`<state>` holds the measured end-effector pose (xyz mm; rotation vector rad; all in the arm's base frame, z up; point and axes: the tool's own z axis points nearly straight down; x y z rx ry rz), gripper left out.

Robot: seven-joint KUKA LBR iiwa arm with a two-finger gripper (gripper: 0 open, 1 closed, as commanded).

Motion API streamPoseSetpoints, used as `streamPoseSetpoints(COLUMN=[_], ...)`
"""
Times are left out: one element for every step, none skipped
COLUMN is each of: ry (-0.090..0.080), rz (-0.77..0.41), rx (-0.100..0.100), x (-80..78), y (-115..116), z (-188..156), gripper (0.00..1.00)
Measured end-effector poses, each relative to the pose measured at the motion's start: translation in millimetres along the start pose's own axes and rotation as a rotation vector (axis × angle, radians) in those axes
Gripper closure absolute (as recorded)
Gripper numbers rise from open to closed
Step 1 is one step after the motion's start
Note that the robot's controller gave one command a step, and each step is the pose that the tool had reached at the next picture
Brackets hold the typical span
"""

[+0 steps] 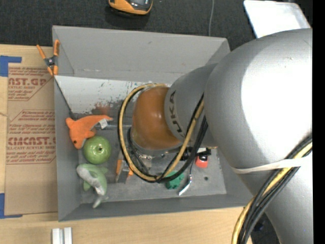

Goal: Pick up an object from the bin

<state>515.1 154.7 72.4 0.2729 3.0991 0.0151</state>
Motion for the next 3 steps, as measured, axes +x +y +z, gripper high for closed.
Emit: streamPoseSetpoints(ry=[0.01,-0.003,0.009], rz=[-0.005,0.059,0.208], rx=[0.006,0.0,0.006], x=[6.4,-6.4,-1.2], y=[-1,-18,-15], z=[-59,-65,-46], gripper=[1.0,1.0,1.0])
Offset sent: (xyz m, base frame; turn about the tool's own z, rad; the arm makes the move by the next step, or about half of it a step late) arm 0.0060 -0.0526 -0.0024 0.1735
